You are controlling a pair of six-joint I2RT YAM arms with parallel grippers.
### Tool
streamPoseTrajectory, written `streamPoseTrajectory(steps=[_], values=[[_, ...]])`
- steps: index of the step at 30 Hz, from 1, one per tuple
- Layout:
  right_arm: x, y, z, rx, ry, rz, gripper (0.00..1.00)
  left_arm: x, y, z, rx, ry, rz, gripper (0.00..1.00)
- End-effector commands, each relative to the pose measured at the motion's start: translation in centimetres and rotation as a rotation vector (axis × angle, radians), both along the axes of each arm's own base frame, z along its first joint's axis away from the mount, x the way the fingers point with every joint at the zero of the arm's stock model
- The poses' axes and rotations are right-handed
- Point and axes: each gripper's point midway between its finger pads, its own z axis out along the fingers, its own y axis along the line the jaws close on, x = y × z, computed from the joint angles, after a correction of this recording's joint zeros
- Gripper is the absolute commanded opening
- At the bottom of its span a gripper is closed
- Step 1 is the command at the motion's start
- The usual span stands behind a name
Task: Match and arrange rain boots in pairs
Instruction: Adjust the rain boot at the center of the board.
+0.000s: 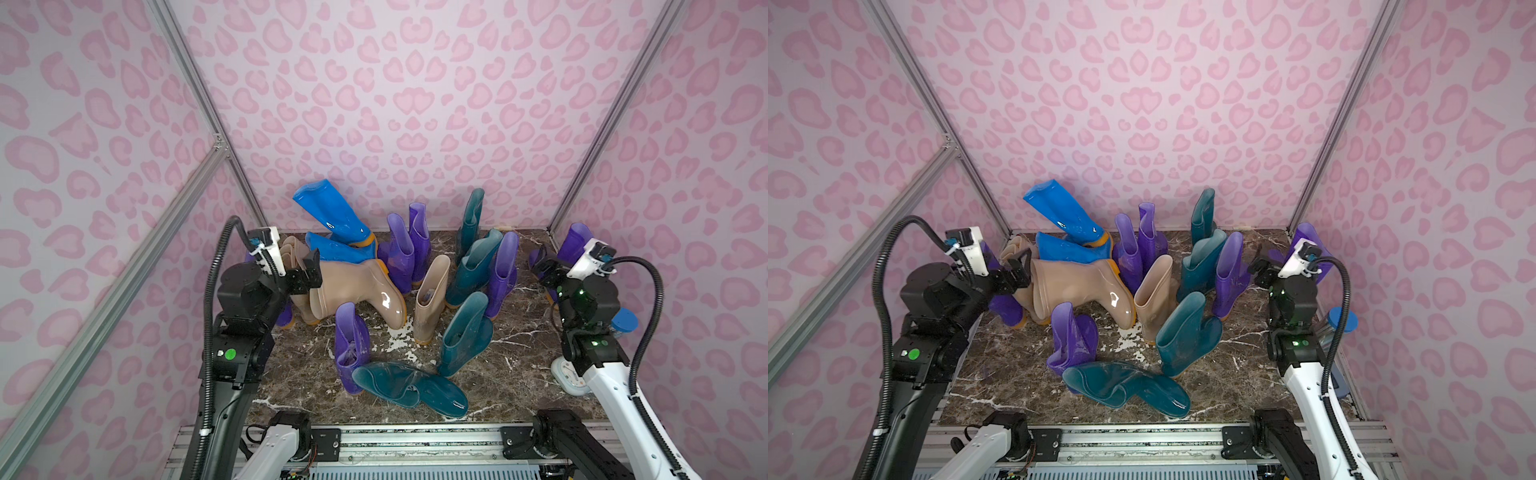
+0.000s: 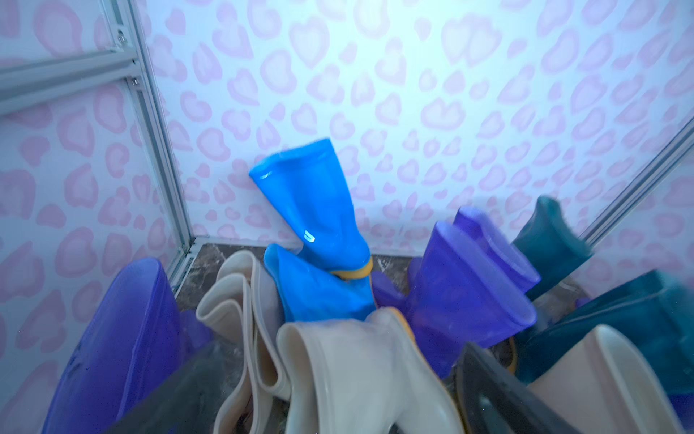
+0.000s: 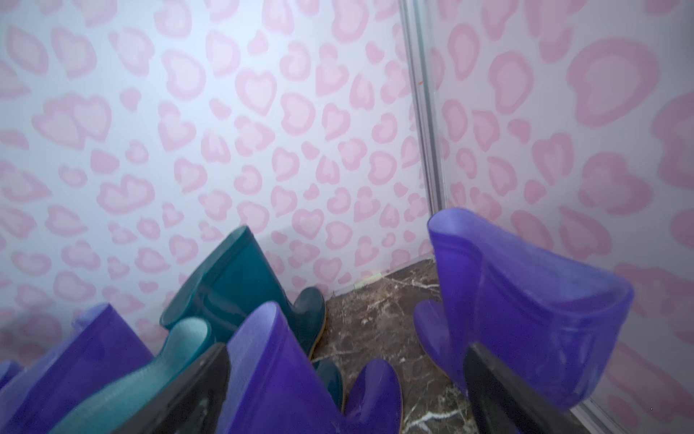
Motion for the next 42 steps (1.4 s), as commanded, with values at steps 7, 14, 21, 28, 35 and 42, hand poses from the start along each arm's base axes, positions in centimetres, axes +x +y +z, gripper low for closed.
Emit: streamPoseTrajectory(steps=[7,14,21,28,35,42], values=[[6.2,-4.2,-0.8,-0.105,0.363,-0.073,0.93,2.9,-3.4,-1.0,-0.204,0.109,-0.148,0.99],[7.8,-10.9,1.1,-0.17,0.436,-0.284,0.93,5.7,-5.1,-2.9,-0.216,0.201,-0.217,0.88],[6.7,-14.8,-0.4,-0.076,0.39,-0.331,1.0,6.4,-5.5,-6.0,-0.156,0.267,-0.246,0.87],[5.8,-16.2,-2.3,-0.053,0.387,-0.316,1.0,6.8,-6.0,-8.2,-0.176,0.323,-0.284,0.85],[4.0,-15.1,-2.7,-0.041,0.325,-0.331,1.0,7.1,-6.6,-8.8,-0.238,0.353,-0.339,0.77],[0.1,-15.6,-4.9,-0.021,0.205,-0.44,0.99,7.0,-7.3,-9.2,-0.271,0.363,-0.375,0.75]])
